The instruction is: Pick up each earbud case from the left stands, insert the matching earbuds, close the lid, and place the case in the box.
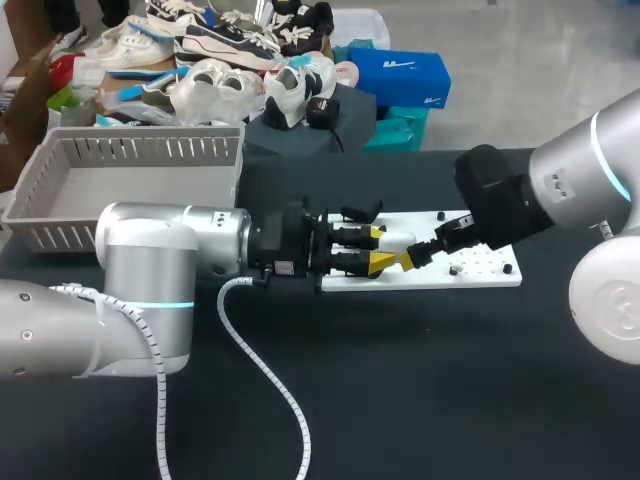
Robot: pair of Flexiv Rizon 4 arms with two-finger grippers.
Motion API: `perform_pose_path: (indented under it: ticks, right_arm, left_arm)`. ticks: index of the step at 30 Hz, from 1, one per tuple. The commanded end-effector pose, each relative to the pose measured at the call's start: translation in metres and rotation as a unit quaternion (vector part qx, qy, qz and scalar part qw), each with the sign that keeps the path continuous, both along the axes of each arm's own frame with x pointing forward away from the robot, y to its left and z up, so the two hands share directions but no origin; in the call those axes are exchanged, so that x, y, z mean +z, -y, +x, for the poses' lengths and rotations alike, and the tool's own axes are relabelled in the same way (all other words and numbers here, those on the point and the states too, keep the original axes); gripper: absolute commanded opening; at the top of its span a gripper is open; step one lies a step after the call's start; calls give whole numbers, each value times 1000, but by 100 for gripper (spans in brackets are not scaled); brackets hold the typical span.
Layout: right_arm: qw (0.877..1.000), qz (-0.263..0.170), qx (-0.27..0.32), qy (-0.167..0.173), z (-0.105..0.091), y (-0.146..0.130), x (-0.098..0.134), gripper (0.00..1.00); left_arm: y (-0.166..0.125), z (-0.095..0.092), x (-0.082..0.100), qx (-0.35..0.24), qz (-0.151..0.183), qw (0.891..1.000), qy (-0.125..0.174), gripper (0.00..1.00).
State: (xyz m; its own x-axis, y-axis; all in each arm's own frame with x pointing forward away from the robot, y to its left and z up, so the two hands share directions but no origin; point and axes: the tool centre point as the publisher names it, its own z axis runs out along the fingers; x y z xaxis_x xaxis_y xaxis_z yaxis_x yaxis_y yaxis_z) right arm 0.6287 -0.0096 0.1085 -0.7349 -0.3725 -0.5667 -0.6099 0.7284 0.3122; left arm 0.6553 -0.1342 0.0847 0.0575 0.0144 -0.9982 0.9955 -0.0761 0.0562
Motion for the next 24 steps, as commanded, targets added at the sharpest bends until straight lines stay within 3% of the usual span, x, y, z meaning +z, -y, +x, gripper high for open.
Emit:
perform_pose_path:
  ticks: [1,24]
  right_arm:
    - [1000,-1,0,-3,3,0,-2,100]
    - [1000,-6,-7,-11,16,-2,-8,100]
  left_arm:
    - [1,0,-1,2,-1,1000,1,0]
    - [1,0,-1,2,-1,1000,1,0]
